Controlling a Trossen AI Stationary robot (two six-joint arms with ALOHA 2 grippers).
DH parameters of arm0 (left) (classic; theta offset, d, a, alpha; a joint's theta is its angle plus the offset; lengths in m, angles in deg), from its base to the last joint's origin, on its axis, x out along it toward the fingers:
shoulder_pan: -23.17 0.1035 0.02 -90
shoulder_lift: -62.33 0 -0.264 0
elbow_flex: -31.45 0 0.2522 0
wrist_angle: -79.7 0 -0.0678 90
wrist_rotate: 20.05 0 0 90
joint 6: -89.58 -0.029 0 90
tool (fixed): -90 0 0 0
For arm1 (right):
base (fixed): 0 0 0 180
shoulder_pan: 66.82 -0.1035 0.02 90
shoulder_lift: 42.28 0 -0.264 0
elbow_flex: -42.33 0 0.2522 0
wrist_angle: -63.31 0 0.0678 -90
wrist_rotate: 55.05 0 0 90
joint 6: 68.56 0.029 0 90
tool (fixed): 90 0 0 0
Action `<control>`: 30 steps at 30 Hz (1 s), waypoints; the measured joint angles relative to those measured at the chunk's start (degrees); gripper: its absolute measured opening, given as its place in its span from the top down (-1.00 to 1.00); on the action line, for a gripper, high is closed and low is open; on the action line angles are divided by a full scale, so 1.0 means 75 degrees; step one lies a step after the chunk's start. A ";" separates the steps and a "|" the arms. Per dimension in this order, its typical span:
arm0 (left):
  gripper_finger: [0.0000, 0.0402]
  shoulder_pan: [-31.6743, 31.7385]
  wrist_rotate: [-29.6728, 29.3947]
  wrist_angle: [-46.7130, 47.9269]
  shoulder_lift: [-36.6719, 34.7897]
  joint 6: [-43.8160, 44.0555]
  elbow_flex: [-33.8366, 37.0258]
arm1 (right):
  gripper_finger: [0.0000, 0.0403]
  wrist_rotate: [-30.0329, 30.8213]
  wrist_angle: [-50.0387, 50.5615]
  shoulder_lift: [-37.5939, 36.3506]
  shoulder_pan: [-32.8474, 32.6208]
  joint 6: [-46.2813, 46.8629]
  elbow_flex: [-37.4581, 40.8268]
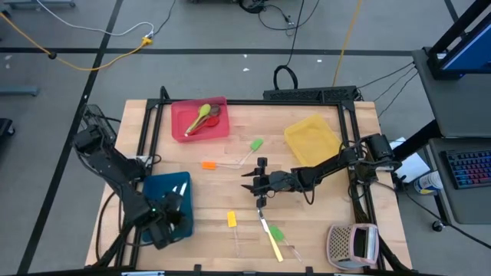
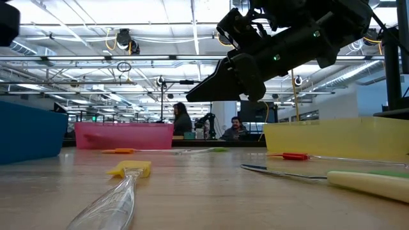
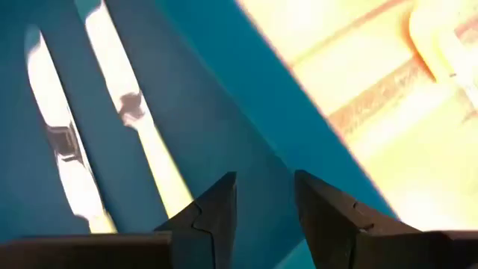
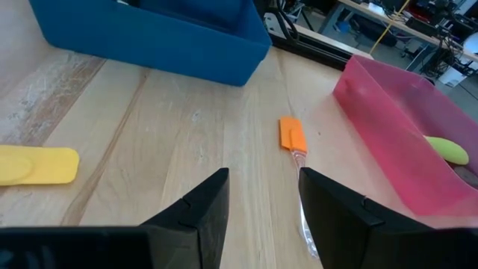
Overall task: Pick & Place Kitchen Items
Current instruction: Put the kitchen knife into the blue bin
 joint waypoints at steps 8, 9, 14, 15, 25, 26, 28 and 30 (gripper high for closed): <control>0.29 0.0726 0.0221 -0.0049 -0.0037 -0.1042 -0.0124 | 0.23 -0.0007 -0.0002 0.0000 0.0000 -0.0006 0.0000; 0.29 0.0800 0.0324 -0.0050 -0.0085 -0.1241 -0.0186 | 0.23 -0.0022 -0.0015 0.0000 0.0000 -0.0039 0.0000; 0.29 0.1080 -0.0078 -0.0057 -0.0289 -0.1992 -0.0547 | 0.26 -0.0697 -0.0289 -0.0116 0.0000 0.0120 0.0000; 0.29 0.1116 -0.0339 -0.0067 -0.0329 -0.2168 -0.0627 | 0.27 -0.0842 -0.0293 -0.0188 -0.0016 0.0228 0.0000; 0.29 0.1340 -0.2189 -0.0239 -0.0367 -0.3834 -0.0938 | 0.37 -0.0976 0.1476 -0.1816 -0.0687 0.0623 -0.0003; 0.29 0.1374 -0.2323 -0.0351 -0.0367 -0.4083 -0.0938 | 0.36 -0.0978 0.1514 -0.1934 -0.0801 0.0661 -0.0003; 0.29 0.1438 -0.2621 -0.0606 -0.0367 -0.4705 -0.0938 | 0.35 -0.0981 0.1534 -0.2120 -0.1015 0.0828 -0.0003; 0.29 0.1530 -0.2979 -0.1028 -0.0367 -0.5488 -0.0938 | 0.34 -0.0985 0.1439 -0.2162 -0.1192 0.0930 -0.0006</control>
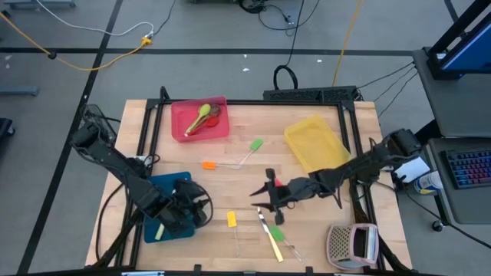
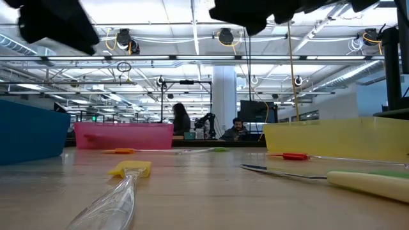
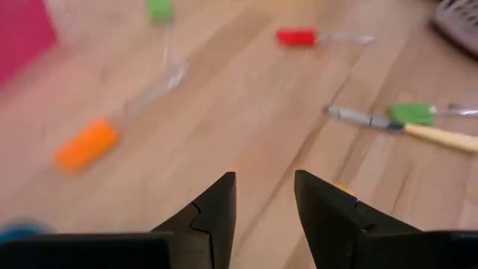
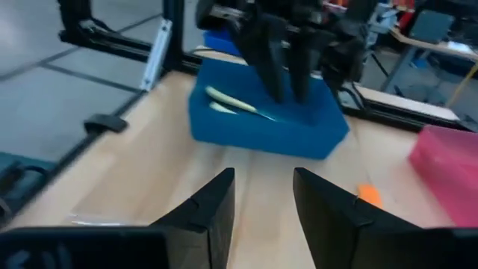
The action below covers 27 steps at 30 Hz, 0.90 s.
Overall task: Pick & Place Kitchen Items
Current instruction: Put the kitchen knife into the blue bin
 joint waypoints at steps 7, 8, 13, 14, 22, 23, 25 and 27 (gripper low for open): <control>0.29 0.0421 -0.0442 -0.1716 0.0000 -0.3433 0.0000 | 0.32 -0.0020 -0.0003 0.0014 -0.0341 0.1536 0.0003; 0.29 0.0474 -0.0429 -0.1895 0.0000 -0.3852 0.0000 | 0.32 -0.0074 0.0008 0.0017 -0.0336 0.1874 0.0003; 0.29 0.0763 -0.0414 -0.2361 0.0000 -0.5441 0.0000 | 0.32 -0.1297 -0.0013 0.0017 -0.0425 0.3489 0.0003; 0.29 0.0818 -0.0414 -0.2386 0.0000 -0.5650 0.0000 | 0.32 -0.1443 -0.0009 0.0018 -0.0520 0.3720 0.0003; 0.29 0.1492 -0.0420 -0.2861 0.0000 -0.7572 0.0000 | 0.32 -0.0060 0.0298 0.0031 -0.1434 0.4655 -0.0450; 0.29 0.1611 -0.0418 -0.3003 0.0000 -0.7829 0.0000 | 0.32 0.0149 0.0659 0.0033 -0.1544 0.4776 -0.0682; 0.29 0.1853 -0.0413 -0.3297 0.0000 -0.8269 0.0000 | 0.32 0.0584 0.1731 0.0158 -0.1680 0.5198 -0.1257; 0.29 0.2092 -0.0409 -0.3491 0.0000 -0.8556 0.0000 | 0.32 0.0875 0.3032 0.0352 -0.1734 0.5809 -0.1847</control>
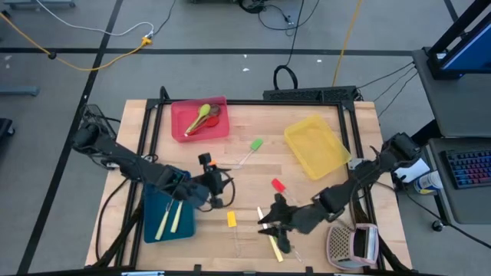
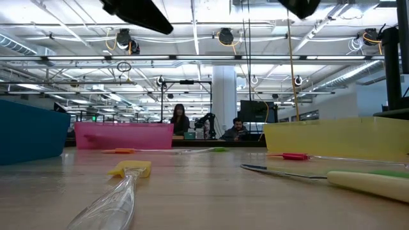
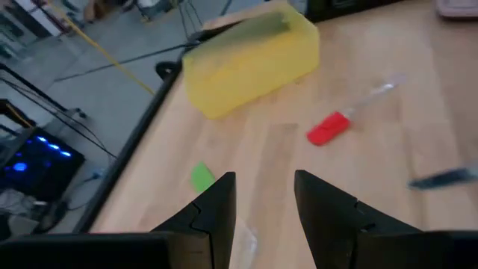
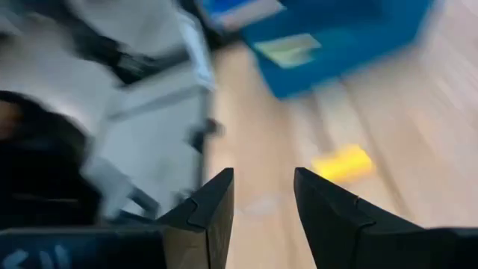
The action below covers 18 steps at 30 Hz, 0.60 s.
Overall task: Pick & Place Kitchen Items
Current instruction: Put the kitchen knife into the blue bin
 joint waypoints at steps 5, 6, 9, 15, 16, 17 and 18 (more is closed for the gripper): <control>0.29 0.0596 0.0000 -0.0041 0.0003 -0.0032 0.0000 | 0.32 -0.0536 0.2416 0.0861 0.0122 0.1927 -0.1234; 0.29 0.0705 0.0000 -0.0038 0.0003 -0.0008 0.0000 | 0.32 -0.0883 0.2815 0.1058 0.0163 0.2300 -0.1341; 0.29 0.0986 0.0002 -0.0028 0.0003 0.0126 0.0000 | 0.32 -0.2058 0.3285 0.1512 0.0285 0.3146 -0.1399; 0.29 0.1301 0.0023 0.0182 0.0003 0.0332 0.0000 | 0.32 -0.3458 0.2997 0.1825 0.0448 0.3650 -0.1414; 0.29 0.1321 0.0026 0.0235 0.0003 0.0355 0.0000 | 0.32 -0.3640 0.3061 0.1828 0.0484 0.3638 -0.1414; 0.29 0.1338 0.0040 0.0275 0.0003 0.0375 0.0000 | 0.32 -0.3834 0.3108 0.1819 0.0527 0.3604 -0.1414; 0.29 0.1358 0.0113 0.0278 0.0003 0.0385 0.0000 | 0.32 -0.3941 0.3172 0.1792 0.0572 0.3519 -0.1414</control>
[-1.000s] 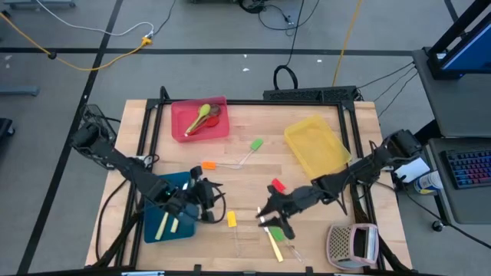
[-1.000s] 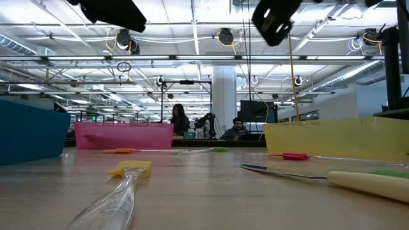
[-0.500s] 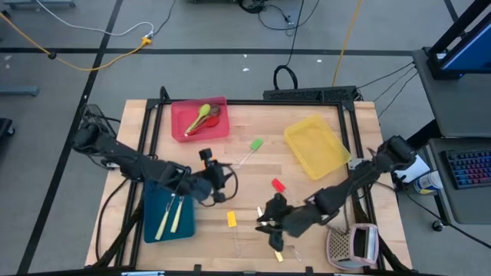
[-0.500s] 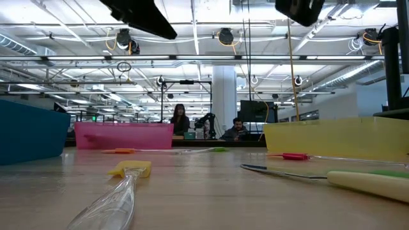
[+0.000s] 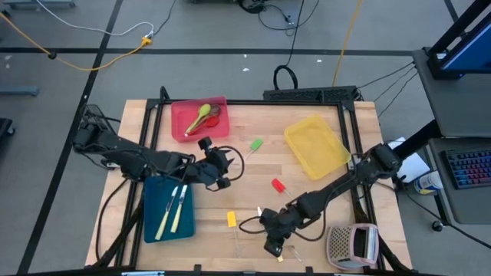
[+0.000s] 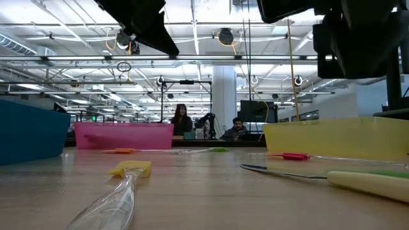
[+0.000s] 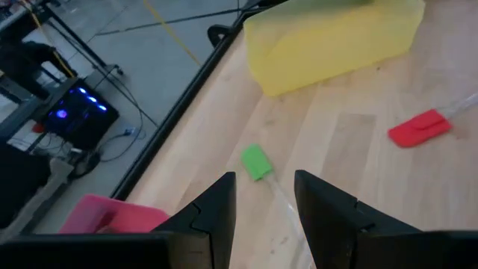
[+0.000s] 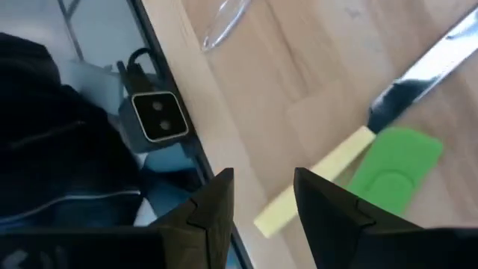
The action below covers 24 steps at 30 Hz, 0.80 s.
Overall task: Pick & Place Kitchen Items
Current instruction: Put the kitchen knife into the blue bin
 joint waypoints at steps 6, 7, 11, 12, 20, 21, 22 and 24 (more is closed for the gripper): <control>0.29 0.0079 0.0873 -0.0007 0.0000 0.0152 0.0000 | 0.37 -0.0103 0.0599 -0.0325 0.0116 -0.0693 0.0000; 0.29 0.0078 0.0913 -0.0009 0.0000 0.0172 0.0000 | 0.38 -0.0107 0.0730 -0.0345 0.0109 -0.0701 0.0000; 0.29 0.0078 0.0921 -0.0033 0.0054 0.0520 0.0000 | 0.41 -0.0110 0.1214 -0.0346 0.0032 -0.0745 0.0000; 0.29 0.0078 0.0920 -0.0021 0.0062 0.0606 0.0000 | 0.41 -0.0110 0.1348 -0.0346 0.0004 -0.0716 0.0000; 0.29 0.0027 0.1111 -0.0027 0.0105 0.1204 0.0020 | 0.41 0.0434 0.1504 -0.0346 -0.0236 -0.0279 0.0000; 0.29 0.0019 0.1111 -0.0043 0.0104 0.1213 0.0020 | 0.41 0.0534 0.1502 -0.0345 -0.0291 -0.0276 0.0000; 0.29 0.0019 0.1110 -0.0037 0.0105 0.1265 0.0020 | 0.41 0.0584 0.1498 -0.0309 -0.0327 -0.0265 0.0000; 0.29 0.0016 0.1114 -0.0012 0.0105 0.1437 0.0020 | 0.41 0.0815 0.1486 -0.0246 -0.0405 -0.0236 0.0000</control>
